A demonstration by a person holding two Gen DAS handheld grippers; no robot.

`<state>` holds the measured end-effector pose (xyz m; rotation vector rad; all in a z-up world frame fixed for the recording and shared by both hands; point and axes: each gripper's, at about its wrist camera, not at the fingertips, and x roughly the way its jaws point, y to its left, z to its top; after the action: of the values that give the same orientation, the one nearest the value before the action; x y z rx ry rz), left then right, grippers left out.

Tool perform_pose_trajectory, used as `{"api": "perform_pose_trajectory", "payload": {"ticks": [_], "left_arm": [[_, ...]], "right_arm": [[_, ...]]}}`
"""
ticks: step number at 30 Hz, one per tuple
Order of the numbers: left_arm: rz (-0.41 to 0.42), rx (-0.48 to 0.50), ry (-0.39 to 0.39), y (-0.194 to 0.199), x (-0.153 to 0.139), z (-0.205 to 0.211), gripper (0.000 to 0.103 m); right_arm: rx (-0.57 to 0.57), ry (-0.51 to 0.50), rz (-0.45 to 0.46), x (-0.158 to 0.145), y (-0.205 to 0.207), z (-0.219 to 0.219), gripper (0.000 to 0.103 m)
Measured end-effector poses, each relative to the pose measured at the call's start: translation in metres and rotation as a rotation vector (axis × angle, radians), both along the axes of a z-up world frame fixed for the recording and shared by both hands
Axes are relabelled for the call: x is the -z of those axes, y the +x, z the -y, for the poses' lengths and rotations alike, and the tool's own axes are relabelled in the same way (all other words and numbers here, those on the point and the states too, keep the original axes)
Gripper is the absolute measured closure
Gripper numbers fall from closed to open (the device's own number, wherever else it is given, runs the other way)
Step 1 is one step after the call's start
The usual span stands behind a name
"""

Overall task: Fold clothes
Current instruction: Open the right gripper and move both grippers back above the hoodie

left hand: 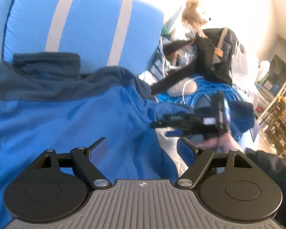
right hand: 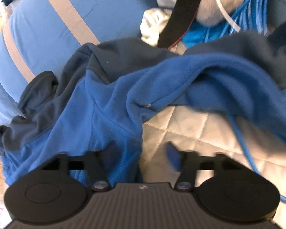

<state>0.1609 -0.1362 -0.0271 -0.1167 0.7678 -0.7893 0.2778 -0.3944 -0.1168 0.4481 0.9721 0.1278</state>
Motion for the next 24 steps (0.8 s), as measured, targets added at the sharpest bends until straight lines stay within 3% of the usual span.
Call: {"api": "perform_pose_trajectory", "payload": {"ticks": [8, 14, 20, 24], "left_arm": [[0.080, -0.109, -0.011, 0.010, -0.015, -0.028, 0.026], [0.125, -0.198, -0.009, 0.017, -0.021, -0.051, 0.026], [0.182, -0.250, 0.008, 0.018, -0.020, -0.071, 0.026], [0.196, -0.296, 0.031, 0.014, -0.016, -0.084, 0.026]], "right_arm": [[0.008, -0.111, 0.101, -0.055, -0.044, -0.020, 0.000], [0.035, -0.099, 0.067, -0.077, -0.065, -0.043, 0.000], [0.064, -0.020, 0.080, -0.083, -0.091, -0.069, 0.000], [0.117, 0.132, 0.111, -0.071, -0.112, -0.079, 0.000]]}}
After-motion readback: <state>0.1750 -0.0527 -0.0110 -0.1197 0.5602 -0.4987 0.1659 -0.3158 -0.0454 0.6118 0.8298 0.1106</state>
